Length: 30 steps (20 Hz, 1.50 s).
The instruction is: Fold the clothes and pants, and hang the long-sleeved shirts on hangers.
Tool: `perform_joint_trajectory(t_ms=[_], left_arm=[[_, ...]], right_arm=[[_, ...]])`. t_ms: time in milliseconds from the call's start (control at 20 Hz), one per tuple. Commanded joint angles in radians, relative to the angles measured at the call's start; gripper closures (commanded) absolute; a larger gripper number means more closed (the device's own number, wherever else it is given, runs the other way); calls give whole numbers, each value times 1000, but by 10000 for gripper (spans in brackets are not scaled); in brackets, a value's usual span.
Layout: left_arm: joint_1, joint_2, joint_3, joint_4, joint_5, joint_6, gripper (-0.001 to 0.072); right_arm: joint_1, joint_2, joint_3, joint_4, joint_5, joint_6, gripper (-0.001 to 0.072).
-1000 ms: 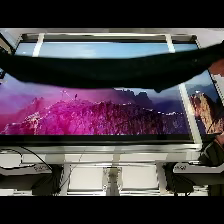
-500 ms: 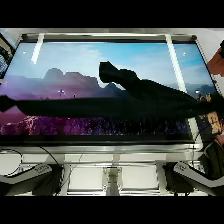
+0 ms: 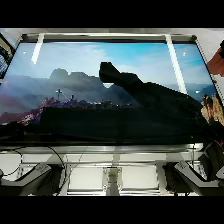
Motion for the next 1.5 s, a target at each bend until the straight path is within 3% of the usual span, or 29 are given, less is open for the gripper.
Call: perform_joint_trajectory(t_ms=[0, 50, 100, 200, 300, 350, 450, 500, 600, 900, 1000, 1150, 1350, 1450], left_arm=[[12, 8, -28, 22, -10, 10, 672], [12, 8, -27, -8, -10, 11, 671], [12, 8, -22, -41, -10, 14, 634], [12, 8, 6, -95, -10, 13, 496], [12, 8, 71, -148, -10, 10, 470], [11, 8, 116, -187, -10, 10, 467], [-6, 8, 217, -280, 7, 10, 351], [-41, 8, 271, -327, 21, 11, 345], [-170, 8, 358, -335, 88, 14, 345], [-749, -36, 417, -266, 532, -4, 344], [-904, -105, 428, -266, 625, -66, 345], [-1063, -275, 540, -266, 641, -209, 345], [-1186, -561, 843, -263, 573, -335, 343], [-1217, -694, 1000, -200, 557, -493, 343]], right_arm=[[-20, 6, -15, -14, -5, 13, 543], [-20, 6, -14, -15, 0, 13, 405], [-20, 6, -11, -16, 2, 13, 356], [-20, 6, 16, -20, 6, 13, 355], [-20, 6, 74, -23, 11, 14, 241], [-20, 6, 106, -23, 11, 21, 228], [-19, 0, 175, -12, 10, 33, 228], [-19, -2, 205, -3, 10, 33, 227], [-19, -11, 255, 5, 29, 33, 111], [-17, -118, 267, -25, 175, 37, 99], [-18, -164, 267, -66, 214, 63, 99], [-18, -182, 270, -90, 200, 74, 99], [-2, -181, 282, 61, 153, 83, 99], [46, -181, 282, 105, 132, 60, 99]])
